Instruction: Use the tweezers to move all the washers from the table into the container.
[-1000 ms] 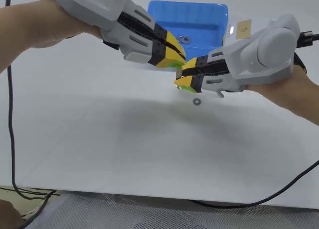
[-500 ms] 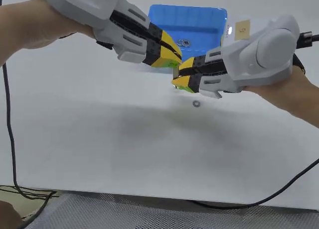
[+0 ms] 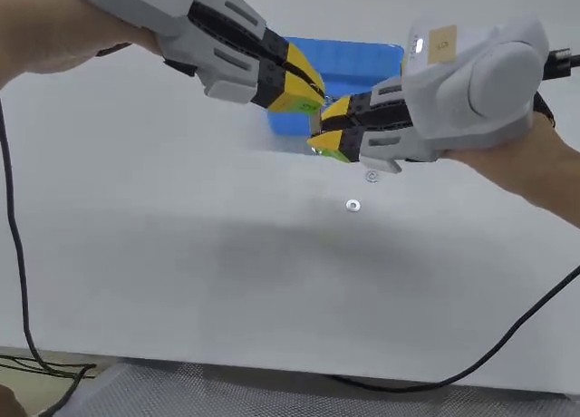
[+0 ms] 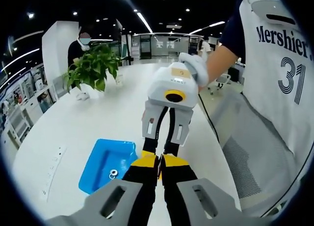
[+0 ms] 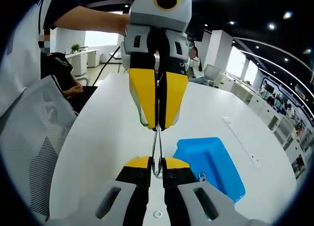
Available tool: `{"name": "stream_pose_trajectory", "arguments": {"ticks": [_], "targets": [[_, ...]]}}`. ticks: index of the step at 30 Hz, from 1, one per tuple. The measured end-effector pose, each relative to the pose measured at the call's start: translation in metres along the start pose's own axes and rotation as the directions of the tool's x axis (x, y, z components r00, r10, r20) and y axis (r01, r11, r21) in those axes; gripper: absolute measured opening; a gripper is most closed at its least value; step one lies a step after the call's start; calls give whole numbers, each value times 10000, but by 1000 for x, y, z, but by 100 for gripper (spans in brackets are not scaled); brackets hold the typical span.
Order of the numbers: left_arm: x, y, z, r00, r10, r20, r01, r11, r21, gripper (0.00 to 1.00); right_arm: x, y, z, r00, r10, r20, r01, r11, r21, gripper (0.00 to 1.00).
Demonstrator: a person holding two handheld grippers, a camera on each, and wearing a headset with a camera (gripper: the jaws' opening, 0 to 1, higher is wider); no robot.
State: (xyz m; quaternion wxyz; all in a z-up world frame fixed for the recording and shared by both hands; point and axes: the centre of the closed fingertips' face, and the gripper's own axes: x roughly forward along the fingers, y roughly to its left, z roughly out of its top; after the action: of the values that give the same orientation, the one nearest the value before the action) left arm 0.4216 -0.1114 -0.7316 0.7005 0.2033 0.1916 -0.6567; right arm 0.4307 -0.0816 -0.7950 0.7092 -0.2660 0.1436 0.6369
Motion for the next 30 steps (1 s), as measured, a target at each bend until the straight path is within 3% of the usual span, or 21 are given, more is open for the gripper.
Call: {"name": "stream_pose_trajectory", "arguments": {"ticks": [8, 17, 24, 30], "targets": [[-10, 9, 15, 9999, 100, -84, -96, 9987, 507, 6, -5, -13, 11, 9997, -231, 40, 232, 9992, -330, 10], [-13, 26, 22, 9997, 218, -87, -209, 9960, 866, 6, -9, -35, 18, 9983, -571, 73, 574, 9964, -630, 10], [-9, 44, 18, 9996, 238, -150, -223, 9950, 970, 6, -5, -52, 14, 9977, -682, 65, 684, 9956, -635, 10], [-2, 57, 9, 9998, 176, -130, -164, 9964, 837, 6, 5, -66, -1, 9980, -629, -52, 625, 9967, -520, 10]]}}
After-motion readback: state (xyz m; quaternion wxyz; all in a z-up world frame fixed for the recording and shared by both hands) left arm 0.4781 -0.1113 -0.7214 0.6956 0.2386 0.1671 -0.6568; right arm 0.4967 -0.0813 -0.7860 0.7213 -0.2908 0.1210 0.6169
